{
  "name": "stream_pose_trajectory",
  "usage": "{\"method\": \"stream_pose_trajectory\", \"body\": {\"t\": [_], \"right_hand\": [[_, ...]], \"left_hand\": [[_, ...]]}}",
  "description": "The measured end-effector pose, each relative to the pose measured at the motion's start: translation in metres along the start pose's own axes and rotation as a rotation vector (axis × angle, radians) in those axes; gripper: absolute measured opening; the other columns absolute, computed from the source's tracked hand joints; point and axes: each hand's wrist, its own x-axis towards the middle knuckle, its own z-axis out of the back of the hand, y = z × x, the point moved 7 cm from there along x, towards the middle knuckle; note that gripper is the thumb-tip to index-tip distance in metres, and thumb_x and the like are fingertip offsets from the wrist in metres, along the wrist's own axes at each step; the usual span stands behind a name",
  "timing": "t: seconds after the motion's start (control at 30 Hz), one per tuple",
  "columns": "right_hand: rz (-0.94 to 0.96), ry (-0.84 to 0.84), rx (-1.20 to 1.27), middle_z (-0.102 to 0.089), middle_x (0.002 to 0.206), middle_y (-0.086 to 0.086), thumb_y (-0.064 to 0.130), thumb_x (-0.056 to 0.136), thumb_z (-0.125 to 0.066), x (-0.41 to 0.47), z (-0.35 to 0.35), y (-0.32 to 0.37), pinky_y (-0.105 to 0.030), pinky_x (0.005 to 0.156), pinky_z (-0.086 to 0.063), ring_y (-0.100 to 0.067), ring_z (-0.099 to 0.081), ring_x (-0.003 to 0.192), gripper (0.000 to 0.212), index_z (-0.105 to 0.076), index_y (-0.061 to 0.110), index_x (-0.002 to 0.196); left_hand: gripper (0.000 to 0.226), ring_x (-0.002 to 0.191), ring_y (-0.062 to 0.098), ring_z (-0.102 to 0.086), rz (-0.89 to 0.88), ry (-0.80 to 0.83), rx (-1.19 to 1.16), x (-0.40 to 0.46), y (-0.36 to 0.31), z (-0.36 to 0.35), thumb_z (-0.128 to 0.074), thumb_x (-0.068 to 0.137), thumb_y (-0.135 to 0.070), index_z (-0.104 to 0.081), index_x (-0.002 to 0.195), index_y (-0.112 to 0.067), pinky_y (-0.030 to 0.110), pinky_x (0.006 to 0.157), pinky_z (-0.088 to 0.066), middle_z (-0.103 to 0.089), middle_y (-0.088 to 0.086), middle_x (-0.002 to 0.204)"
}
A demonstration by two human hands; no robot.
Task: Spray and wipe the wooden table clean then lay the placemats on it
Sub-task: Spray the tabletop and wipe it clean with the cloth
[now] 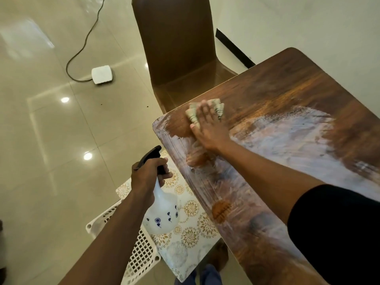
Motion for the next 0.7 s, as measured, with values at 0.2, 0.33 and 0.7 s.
{"method": "stream_pose_trajectory", "body": {"t": [0.2, 0.33, 0.7], "right_hand": [[0.398, 0.040, -0.069, 0.019, 0.174, 0.001, 0.062, 0.100, -0.002, -0.034, -0.043, 0.106, -0.052, 0.127, 0.010, -0.016, 0.019, 0.159, 0.078, 0.013, 0.023, 0.166], [0.478, 0.045, -0.177, 0.018, 0.174, 0.000, 0.064, 0.096, 0.003, -0.022, -0.036, 0.100, -0.049, 0.128, 0.008, -0.017, 0.018, 0.160, 0.083, 0.013, 0.021, 0.166], [-0.044, -0.112, 0.032, 0.018, 0.174, -0.008, 0.056, 0.109, -0.019, 0.029, -0.007, 0.057, -0.056, 0.127, 0.008, -0.026, 0.018, 0.160, 0.077, 0.013, 0.015, 0.165]], "left_hand": [[0.011, 0.064, 0.027, -0.072, 0.032, -0.038, 0.001, -0.005, 0.001, 0.022, -0.075, 0.086, -0.010, -0.074, 0.078, -0.003, 0.024, 0.043, -0.038, -0.066, 0.011, 0.067], [0.005, 0.067, 0.029, -0.071, 0.028, -0.043, -0.023, -0.008, -0.001, 0.029, -0.074, 0.084, -0.006, -0.076, 0.085, -0.002, 0.023, 0.040, -0.037, -0.066, 0.011, 0.068], [0.018, 0.060, 0.029, -0.068, 0.008, -0.033, -0.061, -0.017, 0.007, 0.041, -0.071, 0.088, -0.002, -0.076, 0.072, -0.009, 0.025, 0.044, -0.036, -0.065, 0.011, 0.063]]}}
